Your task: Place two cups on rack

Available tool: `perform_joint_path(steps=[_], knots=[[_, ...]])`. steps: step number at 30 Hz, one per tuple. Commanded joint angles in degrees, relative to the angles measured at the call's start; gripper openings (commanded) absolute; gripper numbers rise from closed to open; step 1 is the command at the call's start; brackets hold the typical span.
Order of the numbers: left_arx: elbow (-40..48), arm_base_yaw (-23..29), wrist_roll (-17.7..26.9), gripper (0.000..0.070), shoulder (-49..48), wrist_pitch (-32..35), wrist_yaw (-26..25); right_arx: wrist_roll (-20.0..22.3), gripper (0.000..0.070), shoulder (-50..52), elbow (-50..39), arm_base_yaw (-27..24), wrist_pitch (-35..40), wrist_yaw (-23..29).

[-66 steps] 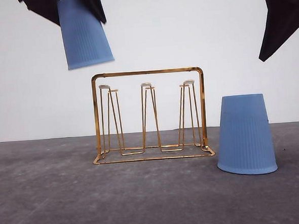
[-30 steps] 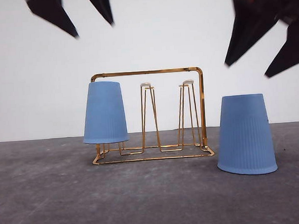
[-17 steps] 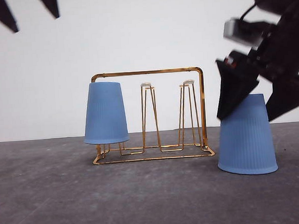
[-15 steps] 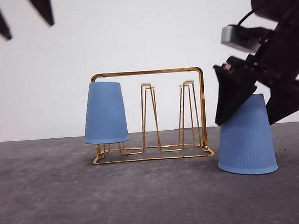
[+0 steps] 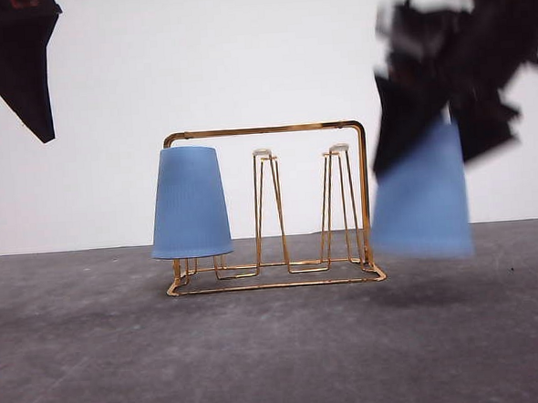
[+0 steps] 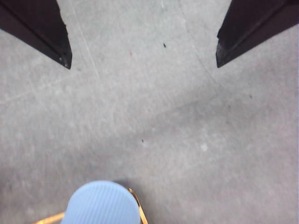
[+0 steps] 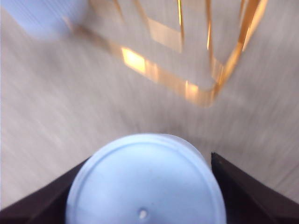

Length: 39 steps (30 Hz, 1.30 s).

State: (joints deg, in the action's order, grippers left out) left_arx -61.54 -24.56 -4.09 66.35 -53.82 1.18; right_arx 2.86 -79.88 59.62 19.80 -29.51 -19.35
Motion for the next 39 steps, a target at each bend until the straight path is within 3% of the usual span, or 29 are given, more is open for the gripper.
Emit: perform_joint_path(steps=[1,8,23,25,28,29,39], knots=[[-1.03,-0.26,-0.28,0.0585,0.33,0.81,-0.09,0.91,0.0373,1.60,4.52,0.28,-1.06,-0.29],[-1.03,-0.26,-0.25,0.0585,0.33,2.37,-0.10,2.17,0.0374,3.02,14.87,1.13,-3.49,-0.20],[-1.03,-0.26,-0.23,0.0585,0.33,2.86,-0.10,1.68,0.0381,-12.39,15.84,2.20,6.03,2.03],[-1.03,-0.26,-0.23,0.0585,0.33,2.85,-0.10,1.70,0.0423,-14.94,15.84,2.20,6.37,2.63],[-1.03,-0.26,-0.23,0.0585,0.33,2.86,-0.10,1.63,0.0580,-17.63,15.84,2.20,6.85,2.82],[-1.03,-0.26,-0.21,0.0585,0.33,2.86,-0.10,1.63,0.0603,-18.07,15.84,2.20,6.82,2.84],[-1.03,0.16,0.26,0.0585,0.33,3.48,-0.06,0.53,0.0624,-14.42,16.04,1.90,7.72,2.67]])
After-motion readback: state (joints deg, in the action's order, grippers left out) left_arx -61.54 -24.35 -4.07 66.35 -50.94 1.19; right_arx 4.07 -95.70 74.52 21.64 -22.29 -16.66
